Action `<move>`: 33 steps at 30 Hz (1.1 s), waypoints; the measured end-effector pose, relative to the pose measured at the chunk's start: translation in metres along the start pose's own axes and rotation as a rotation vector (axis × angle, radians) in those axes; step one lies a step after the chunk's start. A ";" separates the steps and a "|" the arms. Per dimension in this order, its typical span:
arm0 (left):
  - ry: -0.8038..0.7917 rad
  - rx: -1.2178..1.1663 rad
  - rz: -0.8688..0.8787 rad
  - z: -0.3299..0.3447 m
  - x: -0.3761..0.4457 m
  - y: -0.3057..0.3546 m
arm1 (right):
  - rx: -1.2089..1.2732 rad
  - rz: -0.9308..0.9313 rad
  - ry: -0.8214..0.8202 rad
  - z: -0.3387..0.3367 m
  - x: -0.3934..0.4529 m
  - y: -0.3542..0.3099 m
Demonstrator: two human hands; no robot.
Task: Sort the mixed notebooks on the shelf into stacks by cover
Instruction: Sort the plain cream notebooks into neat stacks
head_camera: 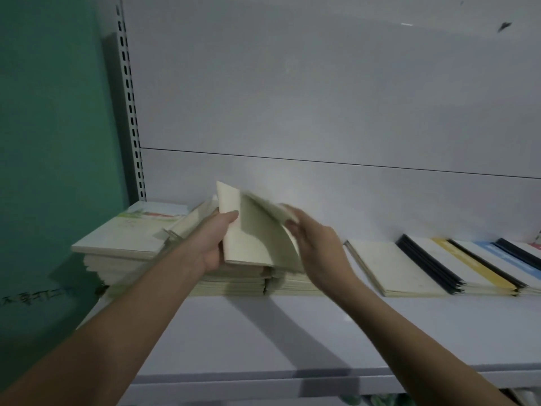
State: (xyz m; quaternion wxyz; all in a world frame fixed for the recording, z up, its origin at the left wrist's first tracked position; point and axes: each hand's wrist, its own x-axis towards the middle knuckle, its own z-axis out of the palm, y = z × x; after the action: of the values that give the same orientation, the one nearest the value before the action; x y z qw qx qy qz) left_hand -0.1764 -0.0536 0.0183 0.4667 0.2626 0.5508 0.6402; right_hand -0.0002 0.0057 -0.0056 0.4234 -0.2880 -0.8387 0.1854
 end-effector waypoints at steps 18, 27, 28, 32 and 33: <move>0.190 -0.053 0.049 -0.020 0.001 0.003 | -0.297 0.038 -0.384 0.017 -0.009 0.076; 0.247 -0.041 0.073 -0.022 0.000 0.014 | -0.337 -0.005 -0.354 -0.016 -0.018 0.079; 0.249 -0.035 0.076 -0.019 -0.001 0.013 | -0.262 0.029 -0.273 -0.019 -0.013 0.082; 0.254 -0.030 0.092 -0.002 -0.008 0.007 | 0.230 0.236 0.052 -0.041 0.011 0.087; 0.257 -0.021 0.100 0.005 -0.009 0.005 | 0.307 0.243 0.107 -0.047 0.014 0.085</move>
State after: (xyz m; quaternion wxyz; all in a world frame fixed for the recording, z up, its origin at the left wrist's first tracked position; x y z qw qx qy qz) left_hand -0.1700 -0.0596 0.0261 0.3625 0.2007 0.5857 0.6966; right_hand 0.0596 0.0828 -0.0172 0.4809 -0.3287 -0.7358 0.3453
